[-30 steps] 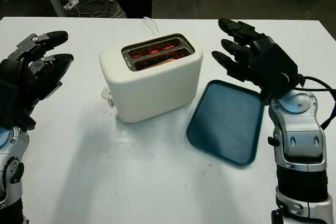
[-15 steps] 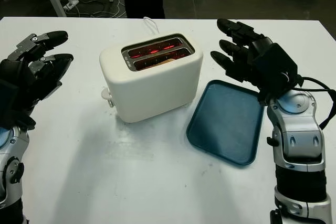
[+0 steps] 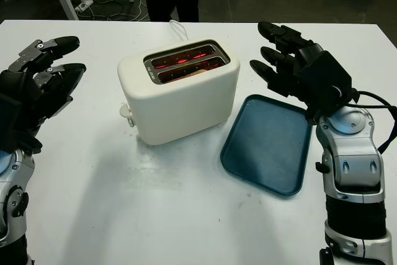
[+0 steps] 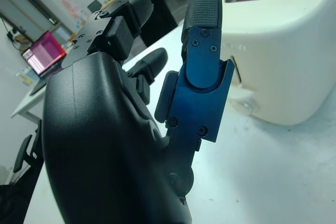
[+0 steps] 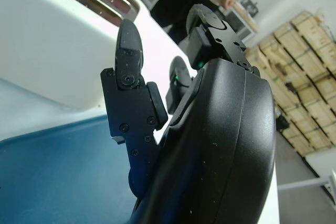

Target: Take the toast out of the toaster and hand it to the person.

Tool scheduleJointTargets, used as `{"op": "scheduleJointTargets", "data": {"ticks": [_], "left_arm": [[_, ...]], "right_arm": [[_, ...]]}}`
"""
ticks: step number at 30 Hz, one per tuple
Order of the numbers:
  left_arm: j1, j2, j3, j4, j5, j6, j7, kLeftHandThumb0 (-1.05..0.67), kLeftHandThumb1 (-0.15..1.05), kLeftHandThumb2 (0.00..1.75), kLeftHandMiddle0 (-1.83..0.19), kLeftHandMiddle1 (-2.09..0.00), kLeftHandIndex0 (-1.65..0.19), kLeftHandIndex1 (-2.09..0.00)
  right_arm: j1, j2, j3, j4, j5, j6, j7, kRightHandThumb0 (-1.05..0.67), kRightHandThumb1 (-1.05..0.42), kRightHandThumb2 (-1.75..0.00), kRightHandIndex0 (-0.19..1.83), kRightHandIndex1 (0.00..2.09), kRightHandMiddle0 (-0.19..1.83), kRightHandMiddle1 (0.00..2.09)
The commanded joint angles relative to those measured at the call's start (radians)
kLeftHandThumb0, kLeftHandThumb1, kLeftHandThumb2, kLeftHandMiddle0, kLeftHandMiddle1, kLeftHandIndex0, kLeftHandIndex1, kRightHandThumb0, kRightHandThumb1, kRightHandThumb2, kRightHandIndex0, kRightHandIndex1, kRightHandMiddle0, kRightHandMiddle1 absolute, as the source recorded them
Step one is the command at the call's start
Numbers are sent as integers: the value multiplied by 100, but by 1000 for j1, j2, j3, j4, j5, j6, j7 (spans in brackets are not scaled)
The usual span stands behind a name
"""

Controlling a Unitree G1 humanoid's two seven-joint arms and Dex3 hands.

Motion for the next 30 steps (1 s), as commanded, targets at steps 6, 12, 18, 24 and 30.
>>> {"op": "scheduleJointTargets", "data": {"ticks": [6, 12, 18, 24, 30], "left_arm": [[-5, 3, 2, 3, 3, -18, 1, -69, 92, 21, -20, -92, -33, -56], [-1, 3, 2, -6, 8, -16, 5, -70, 92, 20, -20, -92, -33, -57], [3, 1, 6, -3, 1, -20, 2, -70, 92, 20, -20, -92, -33, -57], [4, 1, 2, -11, 7, -8, 6, -70, 92, 21, -21, -92, -33, -57], [6, 1, 7, -5, 0, -19, 1, -70, 92, 20, -20, -91, -33, -57]], "right_arm": [[-8, -6, 5, -3, -3, -7, -4, -33, -92, -32, 31, 0, 31, 1], [-5, -3, 1, -2, 4, -10, 0, -33, -92, -32, 30, 0, 30, 0], [-4, -9, 3, -9, 0, 3, 0, -32, -92, -33, 31, 1, 30, 1], [2, -4, 1, -9, 1, -6, -3, -30, -92, -33, 32, 1, 31, 1], [-1, 4, -3, -7, 11, 1, -2, -31, -92, -34, 32, 1, 31, 0]]}}
